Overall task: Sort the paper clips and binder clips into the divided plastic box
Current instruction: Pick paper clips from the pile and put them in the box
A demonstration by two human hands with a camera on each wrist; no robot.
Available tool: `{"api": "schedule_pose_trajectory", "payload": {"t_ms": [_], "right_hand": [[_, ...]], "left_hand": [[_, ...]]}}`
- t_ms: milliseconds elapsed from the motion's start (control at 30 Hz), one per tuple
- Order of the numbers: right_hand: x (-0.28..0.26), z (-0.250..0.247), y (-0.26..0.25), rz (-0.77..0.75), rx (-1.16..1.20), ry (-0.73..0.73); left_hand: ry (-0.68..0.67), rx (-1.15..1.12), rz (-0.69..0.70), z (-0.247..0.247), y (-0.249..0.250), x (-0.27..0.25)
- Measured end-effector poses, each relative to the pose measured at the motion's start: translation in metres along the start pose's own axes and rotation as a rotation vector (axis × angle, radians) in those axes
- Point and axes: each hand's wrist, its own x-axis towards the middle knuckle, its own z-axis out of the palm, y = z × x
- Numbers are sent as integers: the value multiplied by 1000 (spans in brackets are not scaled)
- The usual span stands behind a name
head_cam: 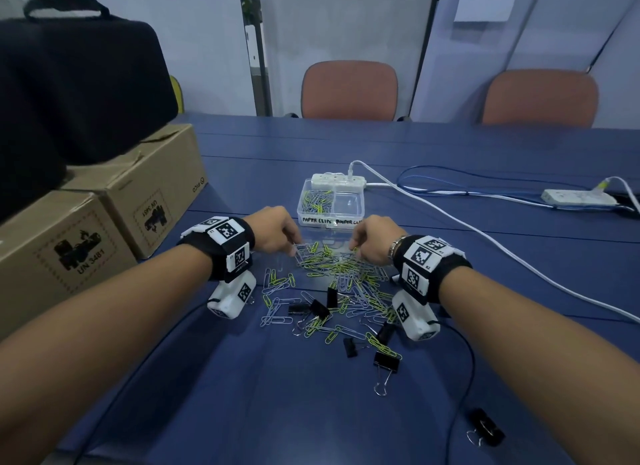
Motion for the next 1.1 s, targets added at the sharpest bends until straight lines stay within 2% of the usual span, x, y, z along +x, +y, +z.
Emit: {"api": "schedule_pose_trajectory", "payload": {"t_ms": [300,467,667,833,967,1100], "right_hand": [[-12,-13,5,-22,179,95],[-13,-19,11,25,321,118],[-5,-31,20,62,508,118],[5,-42,24,63,661,75],[18,-52,26,63,725,81],[38,-59,22,100,757,99]], "left_hand": [[31,17,36,-12,18,-4],[124,20,15,-25,25,8],[265,-42,-68,-41,29,45],[328,-113,-143,-55,32,83],[344,-103,-189,-57,32,113],[289,-52,-233,-40,24,143]]}}
